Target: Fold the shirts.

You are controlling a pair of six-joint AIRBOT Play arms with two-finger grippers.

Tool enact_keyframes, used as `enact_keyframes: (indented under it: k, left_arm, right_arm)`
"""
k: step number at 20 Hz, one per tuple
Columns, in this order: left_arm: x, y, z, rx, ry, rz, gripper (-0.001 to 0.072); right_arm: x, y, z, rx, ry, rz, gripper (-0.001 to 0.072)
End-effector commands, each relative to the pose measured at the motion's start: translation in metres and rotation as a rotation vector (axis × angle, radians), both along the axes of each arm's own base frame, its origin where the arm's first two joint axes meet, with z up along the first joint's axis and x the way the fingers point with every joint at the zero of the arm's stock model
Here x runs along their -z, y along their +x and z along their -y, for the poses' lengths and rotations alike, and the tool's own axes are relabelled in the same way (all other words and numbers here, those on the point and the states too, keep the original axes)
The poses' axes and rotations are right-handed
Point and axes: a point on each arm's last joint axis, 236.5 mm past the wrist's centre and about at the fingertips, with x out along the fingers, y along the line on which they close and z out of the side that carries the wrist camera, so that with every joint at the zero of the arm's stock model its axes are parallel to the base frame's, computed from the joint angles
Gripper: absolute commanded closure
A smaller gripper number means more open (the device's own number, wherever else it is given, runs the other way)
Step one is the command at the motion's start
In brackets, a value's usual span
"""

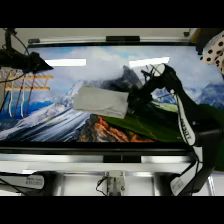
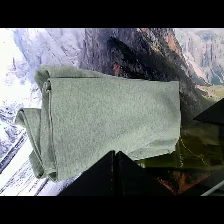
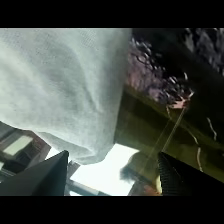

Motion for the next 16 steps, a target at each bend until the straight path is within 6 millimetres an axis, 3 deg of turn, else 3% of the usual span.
enact_keyframes:
  k: [1, 7, 8, 9, 11, 12, 14, 16]
  left_arm:
    - [0.000, 0.000, 0.000, 0.002, 0.001, 0.001, 0.0669]
    - [0.000, 0.000, 0.000, 0.002, 0.001, 0.001, 0.0670]
    - [0.000, 0.000, 0.000, 0.002, 0.001, 0.001, 0.0669]
    - [0.000, 0.000, 0.000, 0.001, 0.001, 0.000, 0.0670]
    - [0.000, 0.000, 0.000, 0.002, 0.001, 0.000, 0.0670]
    - [0.000, 0.000, 0.000, 0.001, 0.001, 0.000, 0.0669]
    - [0.000, 0.000, 0.000, 0.001, 0.000, 0.000, 0.0670]
    - [0.000, 0.000, 0.000, 0.002, 0.001, 0.000, 0.0670]
  right_arm:
    - [0.026, -0.001, -0.018, 0.036, 0.084, -0.022, 0.0041]
    - [0.049, 0.013, -0.053, 0.094, 0.126, 0.007, 0.0043]
    - [0.051, 0.012, -0.060, 0.102, 0.149, -0.007, 0.0088]
    - [0.053, 0.011, -0.065, 0.110, 0.168, -0.024, 0.0178]
    - [0.048, 0.011, -0.075, 0.098, 0.215, -0.016, 0.0531]
    - [0.036, 0.015, -0.081, 0.075, 0.259, 0.019, 0.0637]
    - [-0.004, 0.030, -0.078, 0.019, 0.334, 0.137, 0.0637]
    - [-0.046, 0.043, -0.045, 0.007, 0.311, 0.220, 0.0637]
